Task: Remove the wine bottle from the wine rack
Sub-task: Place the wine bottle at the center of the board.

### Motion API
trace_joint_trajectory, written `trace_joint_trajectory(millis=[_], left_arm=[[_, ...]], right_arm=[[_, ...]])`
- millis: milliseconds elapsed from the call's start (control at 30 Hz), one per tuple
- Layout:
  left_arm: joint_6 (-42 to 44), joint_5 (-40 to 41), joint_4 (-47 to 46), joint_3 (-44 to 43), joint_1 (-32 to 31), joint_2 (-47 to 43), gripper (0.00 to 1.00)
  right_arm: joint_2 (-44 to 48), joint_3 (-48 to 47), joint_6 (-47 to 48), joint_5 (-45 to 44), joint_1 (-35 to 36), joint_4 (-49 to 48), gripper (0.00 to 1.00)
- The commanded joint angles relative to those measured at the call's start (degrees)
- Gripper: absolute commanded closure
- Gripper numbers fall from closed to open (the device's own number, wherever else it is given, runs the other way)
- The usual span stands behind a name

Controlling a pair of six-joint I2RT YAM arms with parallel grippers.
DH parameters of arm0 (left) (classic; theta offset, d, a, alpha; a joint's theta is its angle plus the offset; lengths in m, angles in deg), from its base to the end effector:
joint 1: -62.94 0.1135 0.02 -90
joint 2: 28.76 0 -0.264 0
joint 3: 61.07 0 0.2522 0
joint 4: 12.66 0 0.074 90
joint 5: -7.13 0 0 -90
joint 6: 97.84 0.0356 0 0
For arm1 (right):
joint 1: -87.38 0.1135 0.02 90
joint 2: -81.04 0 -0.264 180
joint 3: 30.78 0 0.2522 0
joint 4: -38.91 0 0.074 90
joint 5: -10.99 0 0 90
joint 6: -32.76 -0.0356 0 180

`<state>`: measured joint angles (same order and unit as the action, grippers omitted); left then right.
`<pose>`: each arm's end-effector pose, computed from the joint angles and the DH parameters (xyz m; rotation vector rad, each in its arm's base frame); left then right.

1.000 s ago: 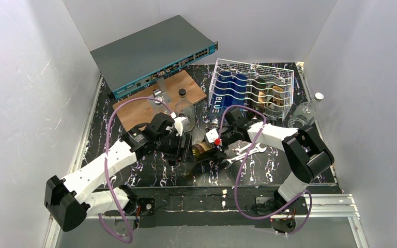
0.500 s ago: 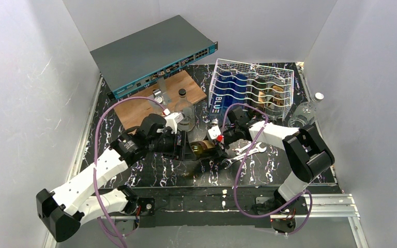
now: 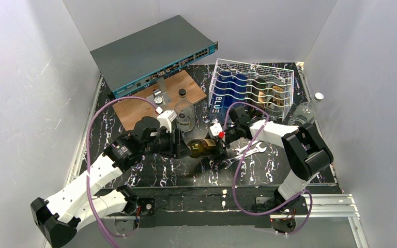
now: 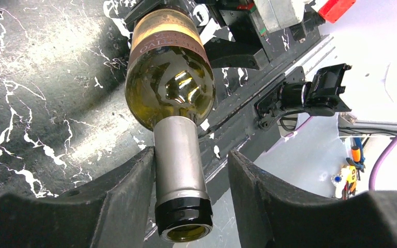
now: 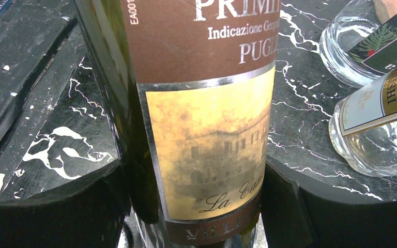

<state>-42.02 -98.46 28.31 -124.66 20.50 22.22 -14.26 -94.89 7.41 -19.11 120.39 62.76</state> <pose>0.1376 -0.1388 0.3222 0.3422 2.2107 -1.0641 0.2455 0.1962 0.1705 -1.8405 1.1009 0.9886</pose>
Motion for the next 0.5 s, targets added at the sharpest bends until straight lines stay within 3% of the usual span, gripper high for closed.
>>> trace_joint_trajectory(millis=[0, 200, 367, 467], left_arm=[[-0.5, 1.7, -2.0, -0.1, 0.0, -1.8, 0.50], [-0.5, 3.2, -0.7, -1.0, 0.0, -1.6, 0.61], [0.1, 3.7, 0.4, -2.3, 0.0, -0.3, 0.98], [1.4, 4.5, 2.7, -4.0, 0.0, 0.0, 1.00]], right_arm=[[-1.6, -1.0, -1.3, -0.2, -0.3, 1.6, 0.56], [-1.7, -1.0, -1.6, -0.1, -0.4, 1.6, 0.56], [-1.7, -1.2, -1.7, -0.1, -0.4, 2.0, 0.54], [-1.9, -1.9, -3.4, -1.0, -0.4, 2.5, 0.43]])
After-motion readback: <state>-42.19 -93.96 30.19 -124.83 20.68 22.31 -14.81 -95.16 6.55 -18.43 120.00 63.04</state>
